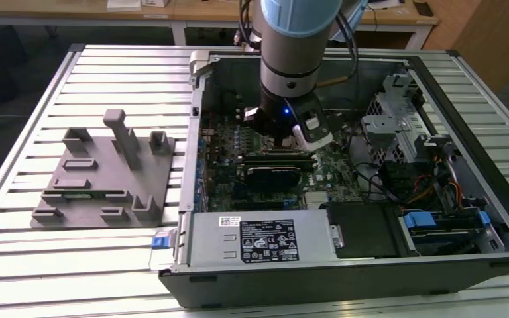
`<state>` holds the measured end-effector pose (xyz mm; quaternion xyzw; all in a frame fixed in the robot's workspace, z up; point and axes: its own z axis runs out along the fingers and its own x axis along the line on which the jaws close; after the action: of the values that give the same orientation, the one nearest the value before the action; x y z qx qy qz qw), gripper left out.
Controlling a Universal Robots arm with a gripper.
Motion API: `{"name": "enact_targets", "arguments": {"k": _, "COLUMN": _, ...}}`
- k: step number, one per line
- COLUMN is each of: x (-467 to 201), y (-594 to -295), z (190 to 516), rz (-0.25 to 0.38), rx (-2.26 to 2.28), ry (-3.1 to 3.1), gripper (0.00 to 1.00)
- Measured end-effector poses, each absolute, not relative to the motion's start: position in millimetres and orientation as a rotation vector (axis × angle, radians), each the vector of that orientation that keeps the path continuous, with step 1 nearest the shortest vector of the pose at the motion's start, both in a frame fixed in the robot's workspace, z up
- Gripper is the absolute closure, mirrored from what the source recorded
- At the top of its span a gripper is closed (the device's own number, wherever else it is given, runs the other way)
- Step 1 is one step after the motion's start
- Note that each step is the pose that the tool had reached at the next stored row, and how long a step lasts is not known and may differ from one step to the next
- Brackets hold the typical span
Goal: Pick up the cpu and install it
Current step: 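Install the second cpu locking lever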
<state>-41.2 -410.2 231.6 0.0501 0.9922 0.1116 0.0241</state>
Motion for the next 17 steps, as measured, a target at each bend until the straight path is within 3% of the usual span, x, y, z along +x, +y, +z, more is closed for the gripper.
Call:
{"name": "enact_targets", "arguments": {"k": 5, "x": -42, "y": -412, "z": 227, "rz": 0.352, "rx": 0.164, "ry": 3.069, "gripper": 0.89}}
{"name": "enact_targets", "arguments": {"k": 11, "x": -44, "y": -417, "z": 225, "rz": 0.412, "rx": 0.168, "ry": 3.064, "gripper": 0.89}}
{"name": "enact_targets", "arguments": {"k": 17, "x": -49, "y": -421, "z": 219, "rz": 0.417, "rx": 0.171, "ry": 3.063, "gripper": 0.89}}
